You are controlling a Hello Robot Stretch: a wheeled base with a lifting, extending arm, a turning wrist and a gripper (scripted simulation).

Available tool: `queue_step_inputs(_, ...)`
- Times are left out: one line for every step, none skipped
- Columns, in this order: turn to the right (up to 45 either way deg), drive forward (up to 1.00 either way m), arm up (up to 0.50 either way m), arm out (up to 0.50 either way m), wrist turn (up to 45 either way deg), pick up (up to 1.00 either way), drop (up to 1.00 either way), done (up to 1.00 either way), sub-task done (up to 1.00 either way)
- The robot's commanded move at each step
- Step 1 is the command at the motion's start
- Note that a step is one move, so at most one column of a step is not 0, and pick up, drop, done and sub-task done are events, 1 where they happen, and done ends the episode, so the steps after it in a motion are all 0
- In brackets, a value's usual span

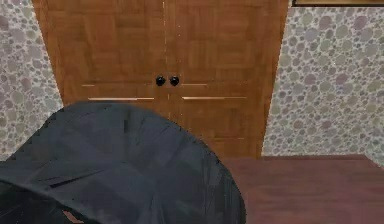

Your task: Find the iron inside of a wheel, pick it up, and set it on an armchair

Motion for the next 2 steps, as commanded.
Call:
queue_step_inputs(0.0,0.1,0.0,0.0,0.0,0.0,0.0,0.0,0.0)
queue_step_inputs(-45.0,0.0,0.0,0.0,0.0,0.0,0.0,0.0,0.0)
